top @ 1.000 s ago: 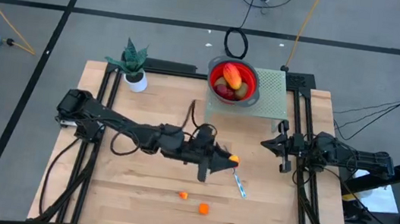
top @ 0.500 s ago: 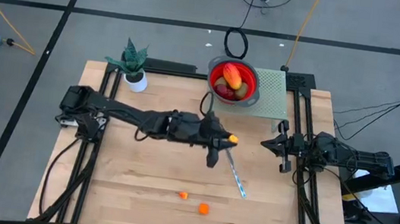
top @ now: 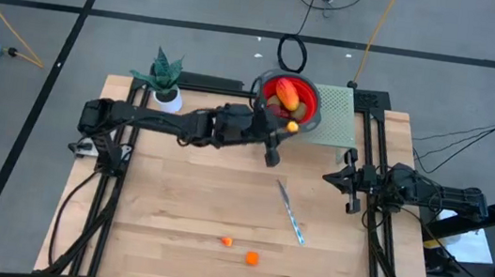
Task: Pick & Place Fruit
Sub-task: Put the yellow orange peach into the red basket on the shelf
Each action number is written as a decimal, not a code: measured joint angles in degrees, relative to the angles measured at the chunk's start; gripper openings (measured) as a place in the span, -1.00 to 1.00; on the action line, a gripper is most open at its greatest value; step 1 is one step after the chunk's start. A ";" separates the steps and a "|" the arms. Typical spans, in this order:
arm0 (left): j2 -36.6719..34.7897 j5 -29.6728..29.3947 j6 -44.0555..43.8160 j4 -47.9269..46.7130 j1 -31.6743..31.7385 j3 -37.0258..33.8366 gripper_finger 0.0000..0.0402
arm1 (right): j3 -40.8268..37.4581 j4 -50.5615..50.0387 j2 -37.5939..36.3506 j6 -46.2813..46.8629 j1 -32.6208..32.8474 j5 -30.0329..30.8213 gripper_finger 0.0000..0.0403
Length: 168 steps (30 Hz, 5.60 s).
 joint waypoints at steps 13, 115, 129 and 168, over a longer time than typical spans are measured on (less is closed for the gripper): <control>-0.02 -2.07 -2.80 -6.46 9.83 1.87 -0.52 | 0.00 -0.02 0.00 0.00 -0.01 0.00 -1.00; -9.38 1.04 -37.26 -38.83 -12.10 1.83 -0.45 | 0.02 -0.47 0.02 0.04 0.01 -0.02 -1.00; -8.79 -0.47 -51.28 -40.91 -19.21 1.83 -0.45 | 0.02 -0.48 0.02 0.03 0.01 -0.02 -1.00; 5.44 4.22 -77.55 -41.65 -30.70 1.80 -0.45 | 0.02 -2.74 0.00 0.02 -0.01 -0.02 -1.00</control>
